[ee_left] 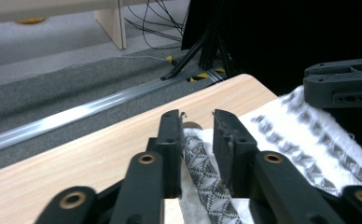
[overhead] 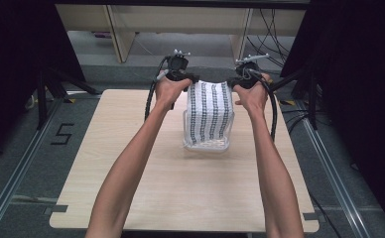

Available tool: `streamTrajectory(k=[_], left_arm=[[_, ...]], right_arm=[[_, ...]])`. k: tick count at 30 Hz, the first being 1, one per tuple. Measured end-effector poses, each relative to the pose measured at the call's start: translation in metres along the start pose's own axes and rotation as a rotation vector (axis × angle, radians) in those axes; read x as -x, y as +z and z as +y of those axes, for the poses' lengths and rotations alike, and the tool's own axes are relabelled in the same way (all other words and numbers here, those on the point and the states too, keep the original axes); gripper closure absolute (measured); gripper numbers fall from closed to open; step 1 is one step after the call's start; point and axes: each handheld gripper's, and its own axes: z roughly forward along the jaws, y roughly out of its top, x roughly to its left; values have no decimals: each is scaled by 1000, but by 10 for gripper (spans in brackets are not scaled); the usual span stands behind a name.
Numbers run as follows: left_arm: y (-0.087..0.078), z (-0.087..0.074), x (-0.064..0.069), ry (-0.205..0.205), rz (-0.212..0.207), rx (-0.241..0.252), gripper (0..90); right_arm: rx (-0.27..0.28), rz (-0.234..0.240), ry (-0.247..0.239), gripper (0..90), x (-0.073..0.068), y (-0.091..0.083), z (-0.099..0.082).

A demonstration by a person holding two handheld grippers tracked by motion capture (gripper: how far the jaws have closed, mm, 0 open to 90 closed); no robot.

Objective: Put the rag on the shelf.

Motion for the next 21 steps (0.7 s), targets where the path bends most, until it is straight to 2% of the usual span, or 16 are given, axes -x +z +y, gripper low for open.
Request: streamTrajectory(k=[2, 3, 4, 5, 6, 8, 11, 16, 17, 18, 20, 21], left_arm=[[2, -2, -1, -10, 13, -1, 664], [3, -4, -3, -17, 31, -9, 616], [3, -4, -3, -17, 31, -9, 575], [4, -5, -5, -20, 47, -17, 575], [4, -5, -6, -32, 45, -27, 532], [4, -6, -7, -32, 47, -31, 496], [2, -8, -10, -33, 47, -41, 479], [-2, -9, -11, -12, 41, -59, 469], [-2, -9, -11, -10, 39, -61, 470], [-3, -9, -11, -7, 38, -63, 471], [-5, -10, -11, -2, 39, -62, 472], [-6, -10, -11, -2, 35, -64, 472]], right_arm=[[0, 0, 2, 814, 0, 1, 0], [-17, -13, 3, 811, -1, 2, -1], [-17, -13, 3, 811, -1, 2, -1], [-25, -16, 26, 802, -3, 3, -2], [-14, -17, 2, 801, 0, 5, -2], [-24, -23, -1, 798, -1, 5, -3], [-27, -22, 5, 791, -1, 4, -4], [-25, -17, 9, 778, 0, 0, -3], [-15, -24, -16, 777, 1, -1, -3], [-30, -20, 13, 775, 0, -3, -3], [3, -23, -4, 766, 1, -2, -4], [-5, -7, 7, 758, 1, -4, -4]])
